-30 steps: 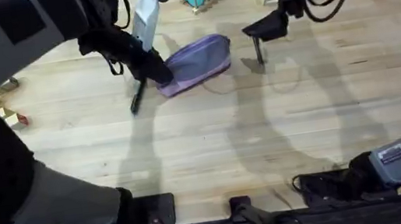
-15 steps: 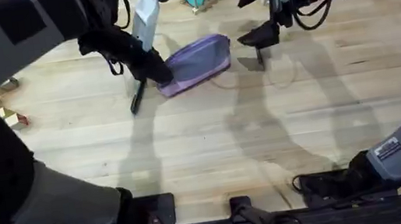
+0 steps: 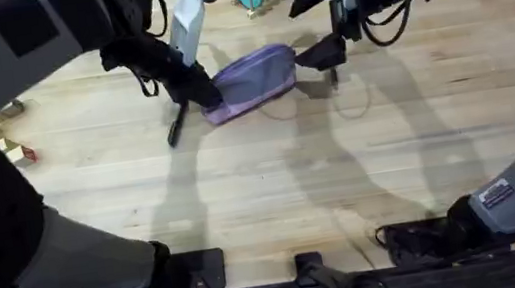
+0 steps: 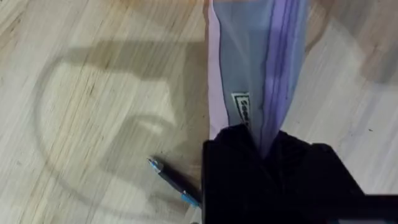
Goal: Unzip the bag, pick up the pens from the table one at a time and place them inside, then zip the bag closed.
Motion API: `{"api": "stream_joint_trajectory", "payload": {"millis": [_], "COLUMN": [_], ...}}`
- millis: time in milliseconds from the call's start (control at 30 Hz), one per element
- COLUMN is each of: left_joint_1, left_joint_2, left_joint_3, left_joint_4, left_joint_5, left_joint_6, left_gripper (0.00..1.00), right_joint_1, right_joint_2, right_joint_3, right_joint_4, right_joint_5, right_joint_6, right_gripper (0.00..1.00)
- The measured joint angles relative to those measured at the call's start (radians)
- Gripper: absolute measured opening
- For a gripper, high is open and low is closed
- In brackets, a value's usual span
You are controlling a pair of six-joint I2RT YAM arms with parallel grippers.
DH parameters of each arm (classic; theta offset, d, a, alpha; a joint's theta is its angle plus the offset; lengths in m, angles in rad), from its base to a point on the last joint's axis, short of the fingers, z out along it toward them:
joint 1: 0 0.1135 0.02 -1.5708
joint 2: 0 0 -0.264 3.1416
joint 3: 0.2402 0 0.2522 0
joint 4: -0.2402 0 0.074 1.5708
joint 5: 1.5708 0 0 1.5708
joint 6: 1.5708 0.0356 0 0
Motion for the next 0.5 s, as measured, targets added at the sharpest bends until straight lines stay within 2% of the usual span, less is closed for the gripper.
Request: {"api": "stream_joint_trajectory", "payload": {"millis": [267,500], "left_joint_1": [0.000,0.000], "left_joint_2": [0.000,0.000], "left_joint_3": [0.000,0.000], "left_joint_4": [0.000,0.000], "left_joint_5": [0.000,0.000], "left_joint_6": [0.000,0.000], "left_gripper": [0.043,0.043], "right_joint_1": [-0.003,-0.003], "right_joint_2": [0.000,0.000], "right_joint_3": [0.000,0.000], "right_joint_4": [-0.103,-0.110], "right_joint_5": [0.000,0.015], "right_joint_6": [0.000,-0.001], "right_gripper": [0.969,0.995]}}
